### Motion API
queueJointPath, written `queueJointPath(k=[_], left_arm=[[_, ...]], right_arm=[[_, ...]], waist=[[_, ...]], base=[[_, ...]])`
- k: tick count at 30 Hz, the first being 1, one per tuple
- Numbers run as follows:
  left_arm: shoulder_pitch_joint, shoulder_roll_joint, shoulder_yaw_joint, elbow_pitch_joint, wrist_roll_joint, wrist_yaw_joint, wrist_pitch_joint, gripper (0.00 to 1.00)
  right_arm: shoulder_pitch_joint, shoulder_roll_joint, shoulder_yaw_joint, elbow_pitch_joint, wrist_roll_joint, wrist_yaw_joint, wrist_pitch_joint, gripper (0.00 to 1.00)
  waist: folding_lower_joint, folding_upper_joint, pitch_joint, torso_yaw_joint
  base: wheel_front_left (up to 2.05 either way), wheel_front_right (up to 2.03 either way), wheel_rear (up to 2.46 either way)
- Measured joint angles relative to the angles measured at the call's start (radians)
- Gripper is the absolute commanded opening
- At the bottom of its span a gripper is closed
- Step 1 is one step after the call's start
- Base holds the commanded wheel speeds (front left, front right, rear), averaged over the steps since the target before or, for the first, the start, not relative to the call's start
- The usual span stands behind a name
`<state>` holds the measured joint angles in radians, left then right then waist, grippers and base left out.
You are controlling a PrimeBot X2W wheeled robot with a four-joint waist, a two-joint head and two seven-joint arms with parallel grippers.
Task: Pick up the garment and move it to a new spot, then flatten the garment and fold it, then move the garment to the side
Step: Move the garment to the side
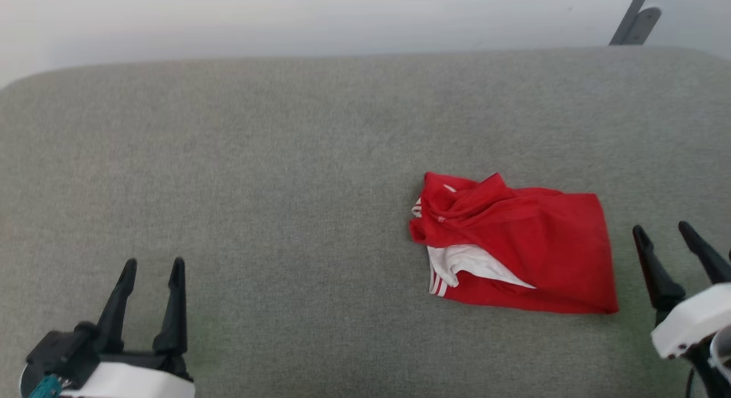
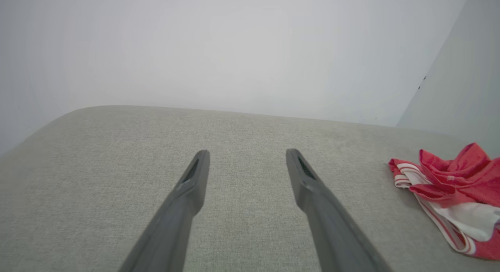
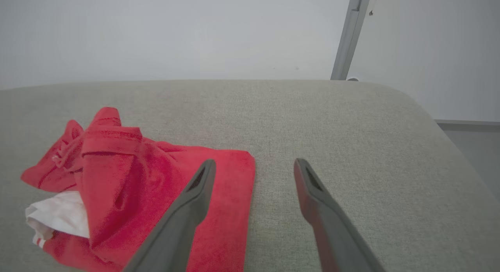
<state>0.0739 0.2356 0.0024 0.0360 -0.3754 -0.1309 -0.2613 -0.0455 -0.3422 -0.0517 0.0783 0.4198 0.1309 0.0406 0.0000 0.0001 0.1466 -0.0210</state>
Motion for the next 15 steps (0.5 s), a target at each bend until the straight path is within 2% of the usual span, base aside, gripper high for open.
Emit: queueJointPath(k=[9,12,15], left_arm=[[-0.134,-0.002,-0.094,0.028,-0.013,0.000,0.000,1.00],[-0.192,-0.001,-0.128,0.042,-0.021,0.000,0.000,1.00],[-0.224,0.003,-0.151,0.058,-0.034,0.000,0.000,1.00]], right_arm=[[-0.144,-0.122,0.018,0.024,0.031,0.000,0.337,1.00],[-0.170,-0.175,0.058,0.019,0.041,0.000,0.472,1.00],[-0.190,-0.198,0.081,0.006,0.072,0.000,0.598,1.00]], waist=[[0.0001,0.0000,0.112,0.043],[0.0000,0.0000,0.154,0.064],[0.0001,0.0000,0.193,0.087]], base=[[0.00,0.00,0.00],[0.00,0.00,0.00],[0.00,0.00,0.00]])
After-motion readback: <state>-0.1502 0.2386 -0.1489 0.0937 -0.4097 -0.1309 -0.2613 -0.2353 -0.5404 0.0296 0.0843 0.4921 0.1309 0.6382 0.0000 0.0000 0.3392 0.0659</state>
